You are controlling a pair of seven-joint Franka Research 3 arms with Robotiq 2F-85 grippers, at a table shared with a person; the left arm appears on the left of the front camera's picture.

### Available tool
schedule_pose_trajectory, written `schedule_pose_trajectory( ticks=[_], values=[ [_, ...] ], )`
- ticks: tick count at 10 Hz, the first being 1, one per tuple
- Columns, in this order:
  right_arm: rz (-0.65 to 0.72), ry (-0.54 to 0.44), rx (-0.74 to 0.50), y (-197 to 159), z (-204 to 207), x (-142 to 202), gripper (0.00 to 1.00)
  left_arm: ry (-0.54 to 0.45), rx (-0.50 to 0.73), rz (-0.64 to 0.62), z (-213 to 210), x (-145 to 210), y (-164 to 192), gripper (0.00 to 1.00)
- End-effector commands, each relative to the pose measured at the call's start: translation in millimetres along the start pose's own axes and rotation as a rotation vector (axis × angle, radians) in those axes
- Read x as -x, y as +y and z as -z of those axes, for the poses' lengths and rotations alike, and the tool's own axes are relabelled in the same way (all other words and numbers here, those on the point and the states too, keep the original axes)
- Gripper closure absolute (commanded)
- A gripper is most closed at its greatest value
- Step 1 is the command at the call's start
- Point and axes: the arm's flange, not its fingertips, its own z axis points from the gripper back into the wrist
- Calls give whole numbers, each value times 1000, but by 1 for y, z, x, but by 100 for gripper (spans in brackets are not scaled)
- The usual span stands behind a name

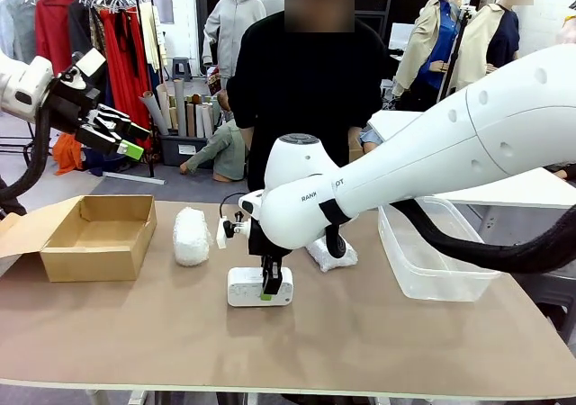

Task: Separate and place wrapped and unwrapped clocks.
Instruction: Pick up the Digital clock indicated by the person.

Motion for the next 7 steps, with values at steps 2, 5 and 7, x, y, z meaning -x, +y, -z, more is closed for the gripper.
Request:
schedule_pose_trajectory(
  ticks=[2, 5, 7],
  values=[
    [27, -36, -68, -8, -44, -3, 100, -2, 1, 4, -1, -1, 0, 0],
    [33, -54, -127, -16, -112, -8, 100, -2, 1, 4, -1, -1, 0, 0],
    [12, -29, -128, -21, -163, -11, 100, -2, 1, 4, -1, -1, 0, 0]
  ],
)
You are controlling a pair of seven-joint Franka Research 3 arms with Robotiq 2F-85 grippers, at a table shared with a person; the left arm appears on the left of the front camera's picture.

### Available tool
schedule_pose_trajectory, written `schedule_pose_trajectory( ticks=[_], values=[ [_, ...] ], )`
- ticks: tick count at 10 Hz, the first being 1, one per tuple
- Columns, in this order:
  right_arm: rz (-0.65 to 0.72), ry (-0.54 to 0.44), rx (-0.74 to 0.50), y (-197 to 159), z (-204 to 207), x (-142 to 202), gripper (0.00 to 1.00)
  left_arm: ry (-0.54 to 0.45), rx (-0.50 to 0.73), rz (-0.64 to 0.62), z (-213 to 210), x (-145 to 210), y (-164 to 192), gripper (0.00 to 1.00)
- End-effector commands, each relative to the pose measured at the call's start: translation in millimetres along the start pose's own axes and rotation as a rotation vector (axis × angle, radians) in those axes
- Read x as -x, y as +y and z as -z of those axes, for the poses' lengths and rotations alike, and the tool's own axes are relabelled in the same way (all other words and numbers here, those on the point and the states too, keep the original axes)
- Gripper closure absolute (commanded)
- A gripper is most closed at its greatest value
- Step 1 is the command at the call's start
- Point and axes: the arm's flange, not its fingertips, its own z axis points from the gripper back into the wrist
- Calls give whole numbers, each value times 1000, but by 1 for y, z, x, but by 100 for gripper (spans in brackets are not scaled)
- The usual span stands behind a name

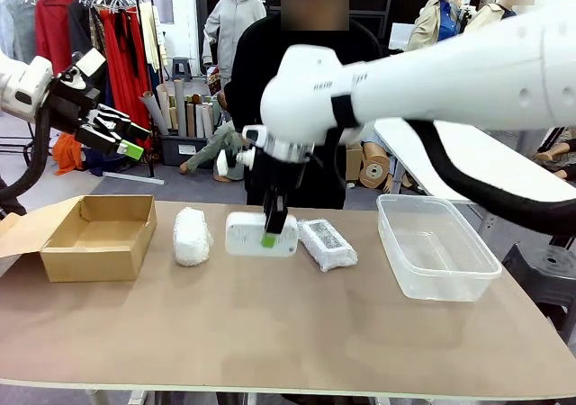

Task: Separate and place wrapped and unwrapped clocks.
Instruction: Pick up the Digital clock indicated by the person.

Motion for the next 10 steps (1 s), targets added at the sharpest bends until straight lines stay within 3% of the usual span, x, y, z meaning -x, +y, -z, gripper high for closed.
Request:
schedule_pose_trajectory(
  ticks=[1, 3, 10],
  values=[
    [-33, -4, -18, -5, -47, 1, 100, -2, 1, 4, -1, -1, 0, 0],
    [-8, 47, 16, -7, -93, 3, 100, -2, 1, 4, -1, -1, 0, 0],
    [-38, -7, 223, 18, -235, -12, 100, -2, 1, 4, -1, -1, 0, 0]
  ],
)
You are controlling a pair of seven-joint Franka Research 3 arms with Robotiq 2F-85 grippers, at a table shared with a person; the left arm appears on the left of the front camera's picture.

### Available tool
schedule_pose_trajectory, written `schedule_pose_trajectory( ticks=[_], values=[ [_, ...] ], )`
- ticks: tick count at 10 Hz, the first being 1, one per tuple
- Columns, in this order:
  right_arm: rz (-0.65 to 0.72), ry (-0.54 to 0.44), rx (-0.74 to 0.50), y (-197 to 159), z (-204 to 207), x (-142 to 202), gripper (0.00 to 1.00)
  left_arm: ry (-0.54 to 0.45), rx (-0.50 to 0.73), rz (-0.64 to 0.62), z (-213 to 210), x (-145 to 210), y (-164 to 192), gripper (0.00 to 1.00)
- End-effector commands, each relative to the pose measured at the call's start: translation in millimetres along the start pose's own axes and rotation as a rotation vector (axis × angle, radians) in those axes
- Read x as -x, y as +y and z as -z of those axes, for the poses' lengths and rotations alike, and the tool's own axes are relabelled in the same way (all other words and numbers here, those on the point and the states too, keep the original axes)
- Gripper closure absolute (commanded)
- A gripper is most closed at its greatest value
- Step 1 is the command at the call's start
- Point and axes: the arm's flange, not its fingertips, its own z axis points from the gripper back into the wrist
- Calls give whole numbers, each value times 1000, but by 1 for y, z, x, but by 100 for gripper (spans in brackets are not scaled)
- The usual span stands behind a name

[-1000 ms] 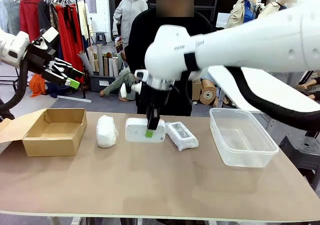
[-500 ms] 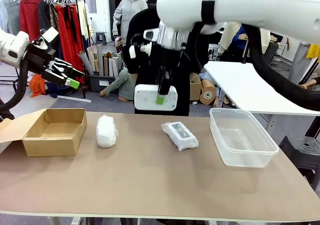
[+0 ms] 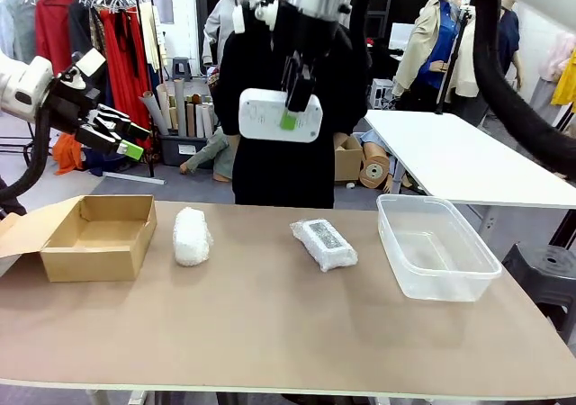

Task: Separate and place wrapped and unwrapped clocks.
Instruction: Pick up the Digital clock indicated by the person.

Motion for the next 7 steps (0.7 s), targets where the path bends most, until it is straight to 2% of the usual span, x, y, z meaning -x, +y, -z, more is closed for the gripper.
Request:
schedule_pose_trajectory(
  ticks=[1, 4, 7],
  values=[
    [22, 14, 16, -7, -22, -2, 100, -2, 1, 5, -1, -1, -1, 0],
    [46, -1, 57, -7, -41, 2, 100, -2, 1, 5, -1, -1, -1, 0],
    [24, -6, 45, -3, -30, 6, 100, -2, 1, 5, -1, -1, -1, 0]
  ],
)
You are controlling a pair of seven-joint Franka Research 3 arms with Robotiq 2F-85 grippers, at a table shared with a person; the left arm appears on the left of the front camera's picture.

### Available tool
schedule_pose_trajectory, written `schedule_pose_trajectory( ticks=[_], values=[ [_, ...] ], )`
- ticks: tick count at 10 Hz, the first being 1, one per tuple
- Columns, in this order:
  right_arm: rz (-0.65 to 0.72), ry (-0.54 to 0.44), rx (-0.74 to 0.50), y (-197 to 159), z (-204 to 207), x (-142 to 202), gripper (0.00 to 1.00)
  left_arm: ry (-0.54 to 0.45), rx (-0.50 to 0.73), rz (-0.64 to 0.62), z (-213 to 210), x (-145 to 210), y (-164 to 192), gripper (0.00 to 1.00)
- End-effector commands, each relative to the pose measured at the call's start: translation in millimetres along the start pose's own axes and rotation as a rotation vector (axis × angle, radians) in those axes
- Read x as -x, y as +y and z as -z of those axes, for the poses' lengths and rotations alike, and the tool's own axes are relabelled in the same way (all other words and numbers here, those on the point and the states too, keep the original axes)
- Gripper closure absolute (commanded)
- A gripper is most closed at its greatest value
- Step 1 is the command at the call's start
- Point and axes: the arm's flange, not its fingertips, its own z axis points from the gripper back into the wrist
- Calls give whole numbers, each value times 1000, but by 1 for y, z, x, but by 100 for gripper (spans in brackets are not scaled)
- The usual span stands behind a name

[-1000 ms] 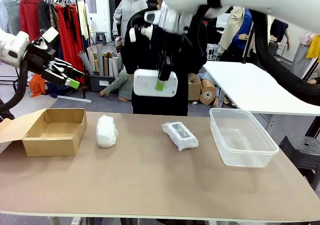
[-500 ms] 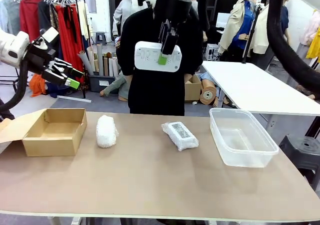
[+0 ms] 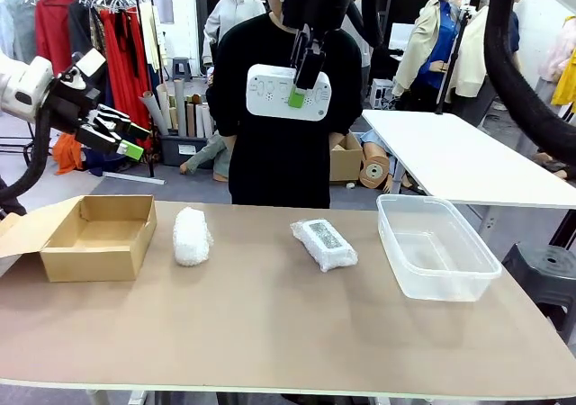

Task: Separate and place wrapped and unwrapped clocks.
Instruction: Pick up the Digital clock indicated by the person, then if the picked Digital clock is wrapped, place it in the Package Box ; if not, place it in the Organizing box.

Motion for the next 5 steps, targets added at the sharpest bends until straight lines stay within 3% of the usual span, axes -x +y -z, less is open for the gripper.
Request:
schedule_pose_trajectory(
  ticks=[1, 5],
  values=[
    [-1, 1, 2, 1, -1, 0, 100, -2, 1, 5, 0, -1, -1, 0],
    [-1, 1, 2, 1, -1, 0, 100, -2, 1, 5, 0, -1, -1, 0]
  ],
)
